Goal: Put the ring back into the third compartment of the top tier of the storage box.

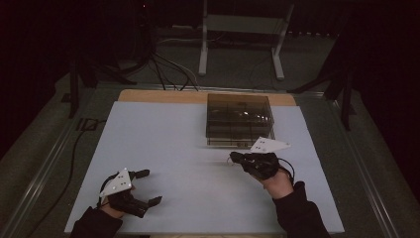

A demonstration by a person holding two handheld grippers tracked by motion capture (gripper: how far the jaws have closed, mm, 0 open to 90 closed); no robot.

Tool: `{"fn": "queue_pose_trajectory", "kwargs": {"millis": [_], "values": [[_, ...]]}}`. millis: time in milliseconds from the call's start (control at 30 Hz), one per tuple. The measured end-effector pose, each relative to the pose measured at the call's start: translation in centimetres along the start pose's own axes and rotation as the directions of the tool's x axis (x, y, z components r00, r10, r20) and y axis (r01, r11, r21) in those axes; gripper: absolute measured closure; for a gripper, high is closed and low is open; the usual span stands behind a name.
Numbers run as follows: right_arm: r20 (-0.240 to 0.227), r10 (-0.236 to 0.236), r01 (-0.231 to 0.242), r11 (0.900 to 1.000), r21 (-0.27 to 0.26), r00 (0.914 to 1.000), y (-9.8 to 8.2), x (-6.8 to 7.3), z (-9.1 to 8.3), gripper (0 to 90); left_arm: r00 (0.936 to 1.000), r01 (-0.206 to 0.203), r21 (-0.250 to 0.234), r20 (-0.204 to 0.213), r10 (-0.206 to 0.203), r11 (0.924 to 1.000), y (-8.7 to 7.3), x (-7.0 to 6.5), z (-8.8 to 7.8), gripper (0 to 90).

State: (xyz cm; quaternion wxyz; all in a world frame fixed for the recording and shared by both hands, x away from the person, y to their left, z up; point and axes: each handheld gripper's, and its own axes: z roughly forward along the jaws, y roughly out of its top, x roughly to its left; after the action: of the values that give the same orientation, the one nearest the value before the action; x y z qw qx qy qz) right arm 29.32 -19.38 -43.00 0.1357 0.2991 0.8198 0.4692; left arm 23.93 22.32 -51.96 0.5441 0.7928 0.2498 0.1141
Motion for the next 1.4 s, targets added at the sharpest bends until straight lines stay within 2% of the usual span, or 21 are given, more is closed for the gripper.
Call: {"fn": "queue_pose_trajectory", "kwargs": {"millis": [467,633,700,1067,1400], "values": [[0.039,0.023,-0.022,0.999,-0.024,0.9990,0.2,-1.1,-0.8,87.4,1.0000,0.001,-0.005,0.002,-0.001,1.0000,0.0,0.0,0.0,0.6],[0.086,0.046,-0.041,0.998,-0.056,0.9952,0.3,-2.0,-1.5,87.4,1.0000,0.000,-0.005,0.001,0.000,1.0000,0.0,0.0,0.0,0.6],[0.118,0.047,-0.040,0.997,-0.065,0.9919,0.3,-2.2,-1.7,87.4,1.0000,0.001,-0.003,0.002,-0.001,1.0000,0.0,0.0,0.0,0.6],[0.185,0.102,-0.086,0.992,-0.097,0.9773,0.1,-4.1,-2.7,87.4,1.0000,0.000,-0.004,0.003,0.000,1.0000,0.0,0.0,0.0,0.6],[0.261,0.153,-0.122,0.984,-0.129,0.9531,-0.2,-5.7,-3.1,87.4,1.0000,0.002,-0.004,0.004,-0.002,1.0000,0.0,0.0,0.0,0.6]]}}
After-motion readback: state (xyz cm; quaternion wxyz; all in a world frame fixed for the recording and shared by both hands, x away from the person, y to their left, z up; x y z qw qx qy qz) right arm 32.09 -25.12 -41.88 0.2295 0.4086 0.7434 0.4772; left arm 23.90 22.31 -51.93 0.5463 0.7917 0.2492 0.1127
